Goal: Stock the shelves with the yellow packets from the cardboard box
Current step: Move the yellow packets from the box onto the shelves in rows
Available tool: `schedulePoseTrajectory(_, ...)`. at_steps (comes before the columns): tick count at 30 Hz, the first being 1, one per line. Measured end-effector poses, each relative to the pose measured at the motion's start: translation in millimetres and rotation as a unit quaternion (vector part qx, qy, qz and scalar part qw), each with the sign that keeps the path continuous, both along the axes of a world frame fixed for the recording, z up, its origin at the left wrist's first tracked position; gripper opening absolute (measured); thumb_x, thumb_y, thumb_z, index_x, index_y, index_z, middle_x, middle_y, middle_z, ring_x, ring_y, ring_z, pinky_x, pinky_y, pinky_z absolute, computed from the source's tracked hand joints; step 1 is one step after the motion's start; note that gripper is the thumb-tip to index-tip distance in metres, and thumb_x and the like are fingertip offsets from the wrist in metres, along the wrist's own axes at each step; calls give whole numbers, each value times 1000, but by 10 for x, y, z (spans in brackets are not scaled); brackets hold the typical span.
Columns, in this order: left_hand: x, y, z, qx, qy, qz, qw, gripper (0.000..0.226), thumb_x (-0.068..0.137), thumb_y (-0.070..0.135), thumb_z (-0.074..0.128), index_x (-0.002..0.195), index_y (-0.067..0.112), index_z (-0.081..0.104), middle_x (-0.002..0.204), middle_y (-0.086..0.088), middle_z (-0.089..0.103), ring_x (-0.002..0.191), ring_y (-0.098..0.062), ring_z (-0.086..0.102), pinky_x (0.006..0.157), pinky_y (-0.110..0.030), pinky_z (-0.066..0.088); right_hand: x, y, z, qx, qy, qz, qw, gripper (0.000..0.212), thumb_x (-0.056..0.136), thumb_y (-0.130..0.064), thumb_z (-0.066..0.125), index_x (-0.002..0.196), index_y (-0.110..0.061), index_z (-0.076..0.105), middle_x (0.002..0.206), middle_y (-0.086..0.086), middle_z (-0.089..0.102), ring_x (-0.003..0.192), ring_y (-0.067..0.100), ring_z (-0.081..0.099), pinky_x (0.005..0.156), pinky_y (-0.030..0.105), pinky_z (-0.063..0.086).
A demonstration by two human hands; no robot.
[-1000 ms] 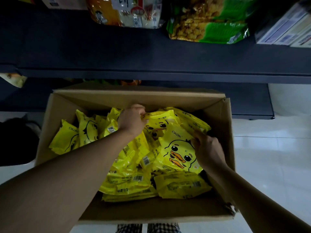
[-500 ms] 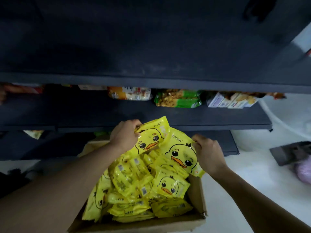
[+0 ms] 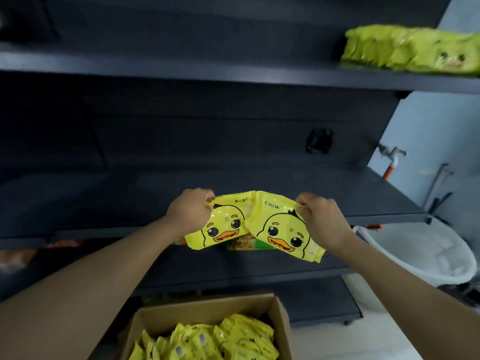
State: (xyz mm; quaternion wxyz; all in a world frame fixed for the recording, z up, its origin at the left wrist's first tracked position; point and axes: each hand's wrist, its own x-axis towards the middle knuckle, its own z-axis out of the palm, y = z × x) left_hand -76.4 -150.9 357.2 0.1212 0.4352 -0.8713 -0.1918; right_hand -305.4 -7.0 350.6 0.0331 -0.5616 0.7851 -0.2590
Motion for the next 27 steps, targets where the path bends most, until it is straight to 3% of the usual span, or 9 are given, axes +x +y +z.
schedulePoseTrajectory(4,-307,156,497,-23,24,8,999,17,94,8,44,96,16,59,77,1,55,64,-19,51,55,-27,37,-339,82,508,-39,2,6,999,20,93,-9,45,76,-20,46,68,9,54,65,33,51,59,39,43)
schedulePoseTrajectory(12,-1029,593,1277,-74,49,35,995,17,93,6,44,89,18,56,87,-3,59,74,-22,60,65,-37,51,-1092,206,1403,-88,38,64,993,23,93,-9,45,74,-22,46,65,3,53,60,25,50,58,37,42)
schedulePoseTrajectory(16,-1263,691,1606,-101,57,55,992,22,93,4,44,103,16,59,90,-3,58,67,-17,56,59,-32,47,-1331,251,1732,-117,51,91,988,23,94,-9,45,74,-21,48,69,3,56,65,24,52,60,39,44)
schedulePoseTrajectory(21,-1417,685,1938,-162,59,82,982,30,93,5,43,118,13,57,107,-11,63,74,-22,54,68,-35,50,-1548,247,2084,-126,80,95,984,29,95,-10,45,70,-25,43,65,-1,51,64,23,51,61,38,43)
schedulePoseTrajectory(27,-1455,481,2426,-218,70,65,971,30,92,4,42,117,13,57,94,-4,57,75,-20,52,64,-33,46,-1676,193,2540,-167,117,73,976,13,96,-10,44,87,-13,53,65,-3,50,59,18,48,52,30,36)
